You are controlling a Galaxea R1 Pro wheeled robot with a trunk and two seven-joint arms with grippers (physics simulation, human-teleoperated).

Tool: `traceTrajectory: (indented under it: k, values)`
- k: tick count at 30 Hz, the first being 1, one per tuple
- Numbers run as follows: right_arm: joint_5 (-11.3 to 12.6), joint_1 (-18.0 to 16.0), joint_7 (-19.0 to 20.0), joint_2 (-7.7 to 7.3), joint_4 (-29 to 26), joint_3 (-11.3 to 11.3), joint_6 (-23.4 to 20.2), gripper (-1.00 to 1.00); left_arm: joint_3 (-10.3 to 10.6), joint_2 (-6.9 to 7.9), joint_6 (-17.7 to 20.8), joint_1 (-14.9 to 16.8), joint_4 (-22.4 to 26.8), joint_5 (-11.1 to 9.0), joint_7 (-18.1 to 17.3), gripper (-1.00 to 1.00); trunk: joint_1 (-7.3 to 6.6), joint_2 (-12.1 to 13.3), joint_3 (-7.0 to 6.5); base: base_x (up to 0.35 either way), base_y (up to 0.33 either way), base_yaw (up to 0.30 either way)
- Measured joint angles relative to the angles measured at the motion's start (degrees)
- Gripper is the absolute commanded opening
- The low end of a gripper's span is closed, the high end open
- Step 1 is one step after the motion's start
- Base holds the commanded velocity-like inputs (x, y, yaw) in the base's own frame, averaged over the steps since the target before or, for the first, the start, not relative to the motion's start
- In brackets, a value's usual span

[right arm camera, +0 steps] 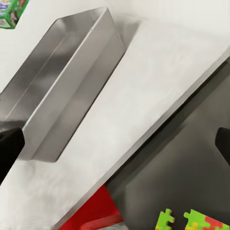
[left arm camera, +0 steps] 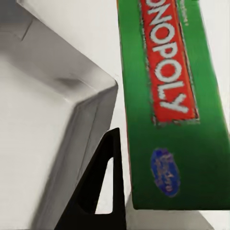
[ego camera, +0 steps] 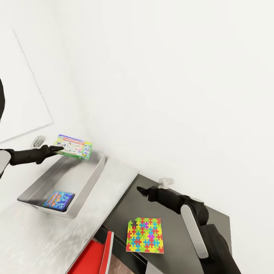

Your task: Put all the toys in the child's room - the three board games (two on the bed and one on the table), the two jigsaw puzzles on the table, and the tennis ball on the table - inside the toy box on the table in the child's room.

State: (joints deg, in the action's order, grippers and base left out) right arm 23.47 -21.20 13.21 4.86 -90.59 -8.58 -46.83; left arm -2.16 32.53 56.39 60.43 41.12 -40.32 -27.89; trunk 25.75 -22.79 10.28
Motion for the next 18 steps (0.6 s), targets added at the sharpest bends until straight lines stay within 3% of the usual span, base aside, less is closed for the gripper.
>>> traceTrajectory:
  k: [2, 4, 6, 9, 13, 18]
  values:
    - [0.2, -0.1, 1.1, -0.06, -0.3, -0.4, -0.9, 1.00, 0.1, -1.41, -0.4, 0.5, 0.0, 1.0, 3.9, -1.00, 0.00, 0.0, 0.06, 0.000, 0.000, 0.000]
    - [0.3, -0.1, 2.4, -0.14, -0.3, -0.3, -1.3, 1.00, 0.2, -2.40, -0.6, 0.7, 0.0, 1.4, 5.5, -1.00, 0.00, 0.0, 0.17, 0.000, 0.000, 0.000]
    - [0.3, -0.1, 4.8, -0.21, -0.4, 0.2, -1.7, 1.00, 0.2, -3.16, -1.1, 0.9, -0.1, 3.1, 6.6, -1.00, 0.00, 0.0, 0.33, 0.000, 0.000, 0.000]
    - [0.3, -0.1, 9.1, -0.33, -0.4, 2.8, -2.4, 1.00, 0.2, -3.51, -1.5, 0.9, -0.1, 5.7, 7.1, -1.00, 0.00, 0.0, 0.59, 0.000, 0.000, 0.000]
    - [0.2, 0.0, 17.2, -0.35, -0.4, 9.0, -2.8, 1.00, 0.3, -3.66, -2.9, 0.9, -0.1, 7.4, 7.1, -1.00, 0.00, 0.0, 0.96, 0.000, 0.000, 0.000]
    - [0.2, 0.0, 20.1, -0.38, -0.3, 10.9, -2.8, 1.00, 0.4, -3.63, -3.8, 0.9, -0.1, 9.3, 7.2, -1.00, 0.00, 0.0, 1.42, 0.000, 0.000, 0.000]
